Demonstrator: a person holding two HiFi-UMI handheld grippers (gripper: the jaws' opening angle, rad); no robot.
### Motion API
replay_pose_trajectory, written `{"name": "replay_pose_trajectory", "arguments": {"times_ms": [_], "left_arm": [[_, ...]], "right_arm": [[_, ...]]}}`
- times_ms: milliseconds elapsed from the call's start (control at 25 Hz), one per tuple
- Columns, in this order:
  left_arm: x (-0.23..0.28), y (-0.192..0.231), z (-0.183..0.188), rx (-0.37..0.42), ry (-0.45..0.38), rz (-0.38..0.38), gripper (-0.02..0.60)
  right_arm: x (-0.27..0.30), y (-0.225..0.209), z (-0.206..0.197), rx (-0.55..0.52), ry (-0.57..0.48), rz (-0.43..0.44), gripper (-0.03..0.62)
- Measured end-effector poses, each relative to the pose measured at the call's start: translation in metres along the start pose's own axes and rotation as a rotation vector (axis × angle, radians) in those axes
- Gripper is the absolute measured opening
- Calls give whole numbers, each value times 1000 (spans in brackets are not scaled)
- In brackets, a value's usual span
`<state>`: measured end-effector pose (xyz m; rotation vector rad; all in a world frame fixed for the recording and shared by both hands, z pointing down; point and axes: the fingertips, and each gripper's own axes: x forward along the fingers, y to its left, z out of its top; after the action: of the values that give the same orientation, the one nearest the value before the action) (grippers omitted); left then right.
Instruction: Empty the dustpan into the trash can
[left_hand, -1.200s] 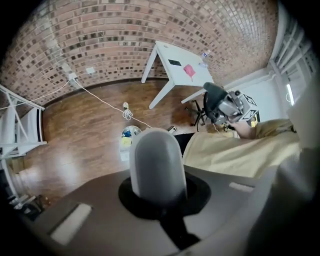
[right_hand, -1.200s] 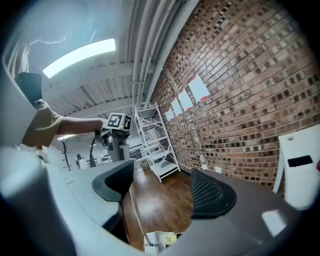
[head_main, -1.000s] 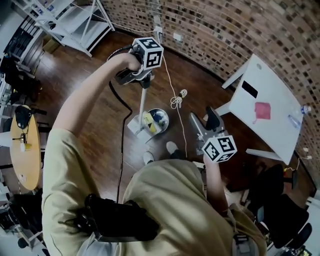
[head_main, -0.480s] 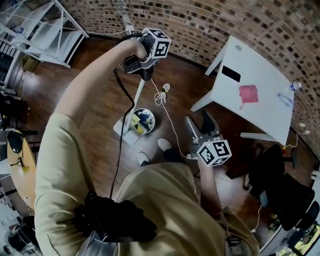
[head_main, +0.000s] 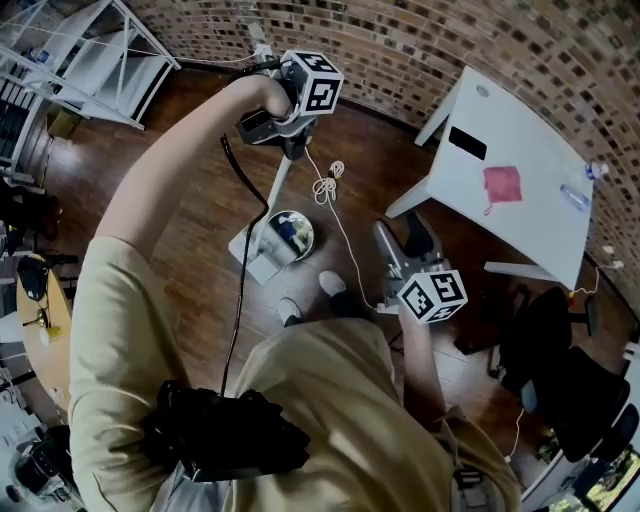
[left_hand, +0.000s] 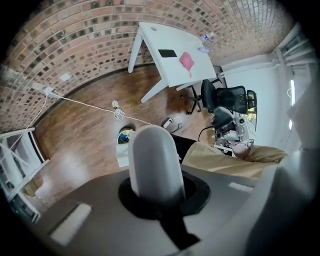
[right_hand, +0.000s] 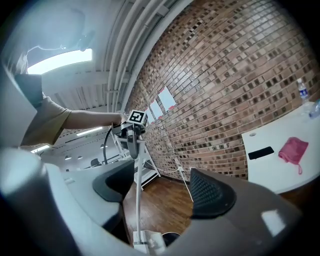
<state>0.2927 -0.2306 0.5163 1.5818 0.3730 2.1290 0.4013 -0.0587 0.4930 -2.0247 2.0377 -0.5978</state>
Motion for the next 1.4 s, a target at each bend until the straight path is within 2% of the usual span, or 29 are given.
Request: {"name": "replay_pose_trajectory", "arguments": {"times_ms": [160,360,560,680,800,880,1080,1280,1400], "left_arm": [[34,-1,-1,-17,-7,-26,1],[14,-11,-13,-16,-35,-9,1],[20,-9,-76,8,-118,-16,1],[22,-12,-123,13,-196,-10,1],[28,-12,-181,0,-296,-21,1],[27,-12,-221,-35,-368,-22,1],[41,8,-324,-226,-478,47,1],[49,9,-372,-321,-681,3,1],[51,9,-399,-371,-769,18,1]], "right_arm": [[2,8,-12,18,19,19,334],[1,14,-17,15,33,39,334],[10,24,-18,7,38,80,334],[18,28,-23,3,67,111,334],[34,50,-25,-6,83,162,334],[46,67,-26,-16,95,203,333],[87,124,-33,-37,144,361,327],[108,193,-54,-31,210,491,319],[115,224,-66,-40,253,550,316]]}}
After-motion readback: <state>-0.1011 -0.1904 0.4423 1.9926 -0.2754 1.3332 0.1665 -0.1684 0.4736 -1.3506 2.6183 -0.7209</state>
